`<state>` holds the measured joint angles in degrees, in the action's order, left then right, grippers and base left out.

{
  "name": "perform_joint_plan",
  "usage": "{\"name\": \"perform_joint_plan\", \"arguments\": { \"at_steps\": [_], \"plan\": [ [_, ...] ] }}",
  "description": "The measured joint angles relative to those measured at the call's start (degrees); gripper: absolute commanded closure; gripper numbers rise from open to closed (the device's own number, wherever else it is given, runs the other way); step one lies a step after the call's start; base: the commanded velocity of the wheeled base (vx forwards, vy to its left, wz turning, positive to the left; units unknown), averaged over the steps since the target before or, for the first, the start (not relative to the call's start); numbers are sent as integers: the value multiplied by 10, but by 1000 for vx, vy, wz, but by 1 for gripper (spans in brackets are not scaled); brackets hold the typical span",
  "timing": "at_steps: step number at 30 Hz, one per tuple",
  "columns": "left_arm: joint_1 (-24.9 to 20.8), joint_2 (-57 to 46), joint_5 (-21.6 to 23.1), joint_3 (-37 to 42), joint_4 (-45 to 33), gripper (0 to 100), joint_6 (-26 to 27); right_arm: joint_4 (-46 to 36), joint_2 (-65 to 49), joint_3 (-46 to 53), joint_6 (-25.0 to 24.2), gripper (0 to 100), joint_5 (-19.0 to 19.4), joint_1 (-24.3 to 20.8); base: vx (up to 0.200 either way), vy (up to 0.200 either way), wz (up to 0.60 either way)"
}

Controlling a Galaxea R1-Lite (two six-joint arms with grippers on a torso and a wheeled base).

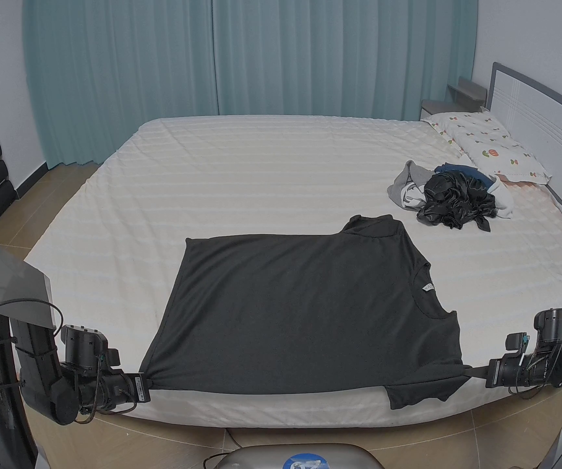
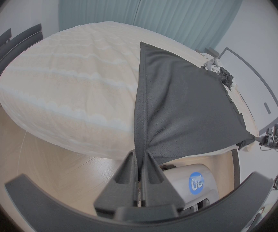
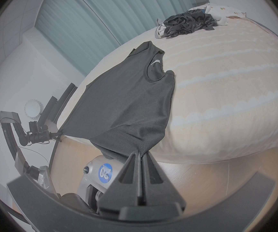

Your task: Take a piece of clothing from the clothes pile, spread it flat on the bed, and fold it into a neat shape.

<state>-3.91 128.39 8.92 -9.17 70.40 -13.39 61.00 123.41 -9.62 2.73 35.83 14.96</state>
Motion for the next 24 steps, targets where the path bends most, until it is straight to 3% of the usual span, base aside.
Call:
{"name": "perform_joint_plan", "arguments": {
  "at_steps": [8,13,24],
  "plan": [
    [-2,0,-1,17,-2,100,21,0,4,15,24,100,0,2,0,0,0],
    [-2,0,-1,32,-2,100,69,-1,5,27,51,100,0,8,0,0,0],
    [-7,4,-1,67,-1,100,121,-6,5,54,87,100,-1,28,0,0,0]
  ]
}}
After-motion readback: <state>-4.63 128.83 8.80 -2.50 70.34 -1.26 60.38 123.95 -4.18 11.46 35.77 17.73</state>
